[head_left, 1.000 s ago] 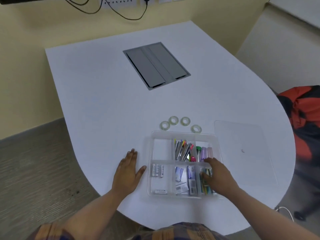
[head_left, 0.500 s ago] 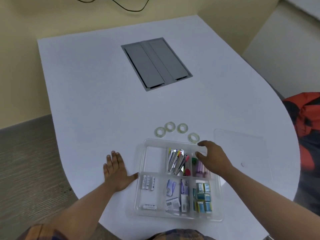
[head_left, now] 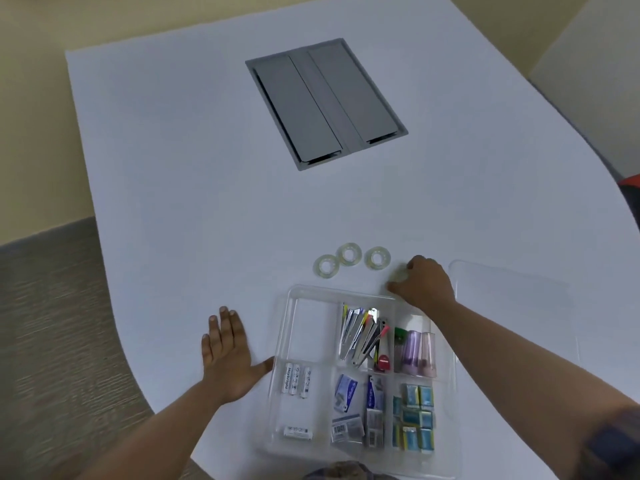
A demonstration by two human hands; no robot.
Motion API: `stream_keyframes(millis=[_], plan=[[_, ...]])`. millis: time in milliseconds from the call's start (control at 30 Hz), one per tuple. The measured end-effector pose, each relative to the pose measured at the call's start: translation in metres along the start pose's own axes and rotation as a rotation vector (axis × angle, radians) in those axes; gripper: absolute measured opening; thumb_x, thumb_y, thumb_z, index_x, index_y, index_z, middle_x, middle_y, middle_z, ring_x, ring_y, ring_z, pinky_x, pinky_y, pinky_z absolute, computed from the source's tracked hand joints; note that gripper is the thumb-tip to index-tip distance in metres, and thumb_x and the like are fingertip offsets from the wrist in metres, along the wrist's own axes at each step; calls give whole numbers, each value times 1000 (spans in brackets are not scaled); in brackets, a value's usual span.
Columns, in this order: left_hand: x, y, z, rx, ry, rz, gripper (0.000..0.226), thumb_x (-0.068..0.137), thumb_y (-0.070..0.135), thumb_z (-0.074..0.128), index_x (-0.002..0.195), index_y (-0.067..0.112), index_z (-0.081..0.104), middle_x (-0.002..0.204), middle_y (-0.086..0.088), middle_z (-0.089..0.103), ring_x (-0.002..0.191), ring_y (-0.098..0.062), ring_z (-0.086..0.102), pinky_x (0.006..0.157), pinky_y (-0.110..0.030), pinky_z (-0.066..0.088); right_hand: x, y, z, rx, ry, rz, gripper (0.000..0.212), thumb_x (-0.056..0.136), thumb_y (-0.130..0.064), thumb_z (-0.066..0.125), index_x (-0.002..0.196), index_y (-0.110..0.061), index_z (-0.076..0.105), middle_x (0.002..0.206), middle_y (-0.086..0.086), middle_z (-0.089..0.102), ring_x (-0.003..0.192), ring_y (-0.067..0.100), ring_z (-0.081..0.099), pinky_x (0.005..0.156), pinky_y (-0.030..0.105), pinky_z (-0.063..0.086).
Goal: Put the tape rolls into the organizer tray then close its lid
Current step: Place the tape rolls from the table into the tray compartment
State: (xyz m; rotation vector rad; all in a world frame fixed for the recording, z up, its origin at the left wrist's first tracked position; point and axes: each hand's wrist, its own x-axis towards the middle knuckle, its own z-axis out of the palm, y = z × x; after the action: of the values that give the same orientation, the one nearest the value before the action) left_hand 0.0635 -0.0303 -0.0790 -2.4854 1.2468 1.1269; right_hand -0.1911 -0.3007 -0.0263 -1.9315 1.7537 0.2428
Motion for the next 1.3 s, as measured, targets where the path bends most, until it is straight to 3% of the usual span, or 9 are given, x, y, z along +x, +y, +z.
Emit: stream_keyframes(millis=[167,333,467,633,767,933,1133,1233,1300], plan=[[1,4,-8,30,-65,-25,120,74,82,37,120,16,-52,130,-4,-59,124,-25,-50,112,-47,-18,5,-6,-6,-239,-8,-58,44,73,-31,73,110,-13,57,99,4,59,88,26,60,63,30,43],[-2,8,-14,22,-93,-31,121,74,82,38,119,15,-52,130,-5,-58,124,-25,-49,112,-47,-19,-20,-21,-15,-68,145,-251,37,77,-36,73,104,-16,58,94,3,64,79,24,59,62,30,45],[-5,10,-17,11,-97,-28,121,75,81,39,122,13,-49,132,-5,-56,128,-27,-47,112,-47,-18,-62,-42,-8,41,49,-528,22,79,-29,72,97,-17,70,109,2,66,98,24,61,81,38,52],[-7,11,-17,9,-90,-27,121,75,81,39,123,13,-48,133,-5,-55,129,-27,-45,113,-48,-17,-102,-58,22,-85,-66,-779,22,83,-26,73,103,-18,75,129,2,60,113,24,55,91,37,47],[-6,9,-16,10,-86,-20,121,74,82,38,122,13,-50,131,-5,-57,125,-25,-49,112,-48,-17,-115,-67,45,-234,-90,-831,21,85,-24,71,105,-18,74,108,4,58,99,26,54,78,37,44],[-6,8,-15,5,-85,-17,121,74,82,37,123,14,-50,133,-5,-56,126,-25,-48,112,-47,-18,-119,-69,55,-513,-105,-827,17,76,-6,69,90,-16,72,96,6,56,92,27,52,71,35,32],[-6,8,-15,-5,-82,-9,120,74,82,37,122,14,-50,134,-5,-56,127,-26,-48,112,-48,-18,-121,-63,61,-522,-123,-835,10,78,-5,59,82,-8,68,91,11,56,86,30,52,70,37,30],[-5,6,-14,-8,-83,-8,121,73,83,37,121,15,-51,132,-5,-57,124,-25,-50,111,-48,-19,-127,-59,61,-504,-126,-861,6,71,-3,64,70,-9,67,80,10,56,75,28,52,65,35,30],[-5,6,-13,-6,-84,-7,121,73,83,36,120,15,-52,132,-4,-57,123,-24,-50,111,-48,-19,-131,-52,64,-454,-99,-860,8,74,-6,64,78,-11,70,83,8,57,79,28,54,66,34,32]])
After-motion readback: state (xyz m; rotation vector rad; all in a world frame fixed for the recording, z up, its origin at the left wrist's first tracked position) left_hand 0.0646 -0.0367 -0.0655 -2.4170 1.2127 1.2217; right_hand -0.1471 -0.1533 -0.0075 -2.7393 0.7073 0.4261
